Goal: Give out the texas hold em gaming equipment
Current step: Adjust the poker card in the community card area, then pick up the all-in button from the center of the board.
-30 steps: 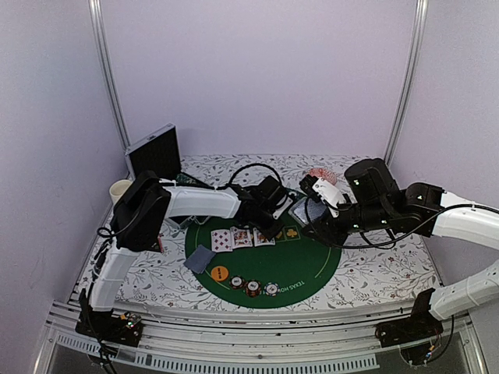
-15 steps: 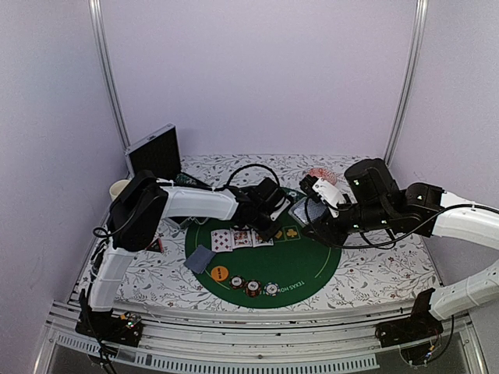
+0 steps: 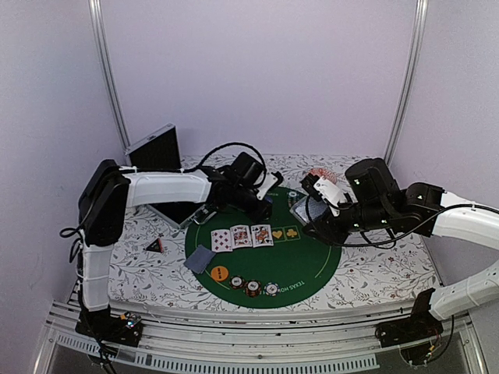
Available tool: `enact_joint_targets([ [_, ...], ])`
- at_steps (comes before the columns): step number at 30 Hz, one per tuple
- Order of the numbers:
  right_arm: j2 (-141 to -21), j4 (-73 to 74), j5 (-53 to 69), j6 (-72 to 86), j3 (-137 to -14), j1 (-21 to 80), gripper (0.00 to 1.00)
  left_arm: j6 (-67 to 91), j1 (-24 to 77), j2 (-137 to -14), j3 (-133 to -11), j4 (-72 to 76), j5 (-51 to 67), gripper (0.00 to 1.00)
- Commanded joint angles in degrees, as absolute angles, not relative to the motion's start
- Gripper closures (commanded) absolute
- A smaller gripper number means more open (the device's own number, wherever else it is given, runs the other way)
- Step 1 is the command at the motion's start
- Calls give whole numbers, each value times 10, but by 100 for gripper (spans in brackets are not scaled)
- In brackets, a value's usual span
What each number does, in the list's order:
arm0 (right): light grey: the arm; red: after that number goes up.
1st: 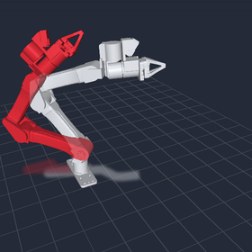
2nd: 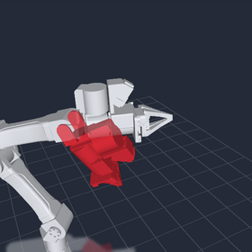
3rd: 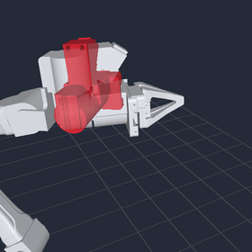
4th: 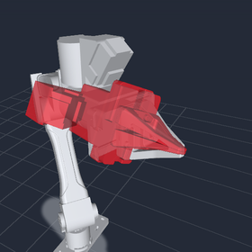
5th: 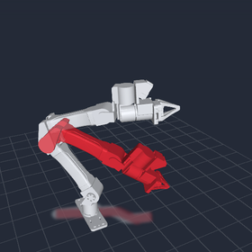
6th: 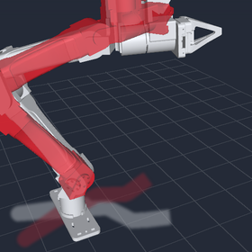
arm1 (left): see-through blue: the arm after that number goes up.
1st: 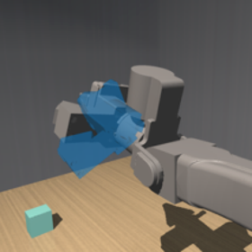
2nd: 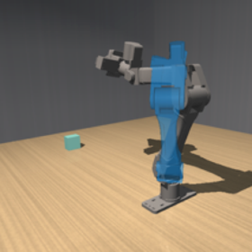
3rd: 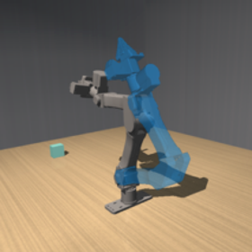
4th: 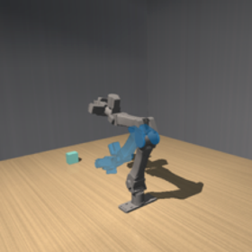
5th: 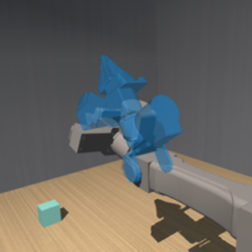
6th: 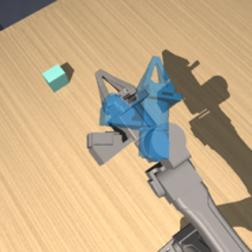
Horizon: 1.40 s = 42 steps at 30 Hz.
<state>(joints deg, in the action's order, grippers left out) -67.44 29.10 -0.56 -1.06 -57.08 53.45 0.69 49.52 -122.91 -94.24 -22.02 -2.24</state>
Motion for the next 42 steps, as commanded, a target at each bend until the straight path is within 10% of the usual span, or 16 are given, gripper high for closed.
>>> enact_joint_targets([
  [1, -661, 276, -14, -3, -569, 528, 55, 21, 459, -1150, -893, -184, 27, 60],
  [18, -678, 281, -6, 33, -559, 528, 56, 165, 297, -909, -637, -162, -87, 37],
  [22, -678, 274, -1, 28, -559, 528, 56, 221, 294, -840, -556, -179, -180, 2],
  [42, -664, 230, 85, -62, -526, 528, 55, 246, 153, -788, -438, -279, -71, 2],
])
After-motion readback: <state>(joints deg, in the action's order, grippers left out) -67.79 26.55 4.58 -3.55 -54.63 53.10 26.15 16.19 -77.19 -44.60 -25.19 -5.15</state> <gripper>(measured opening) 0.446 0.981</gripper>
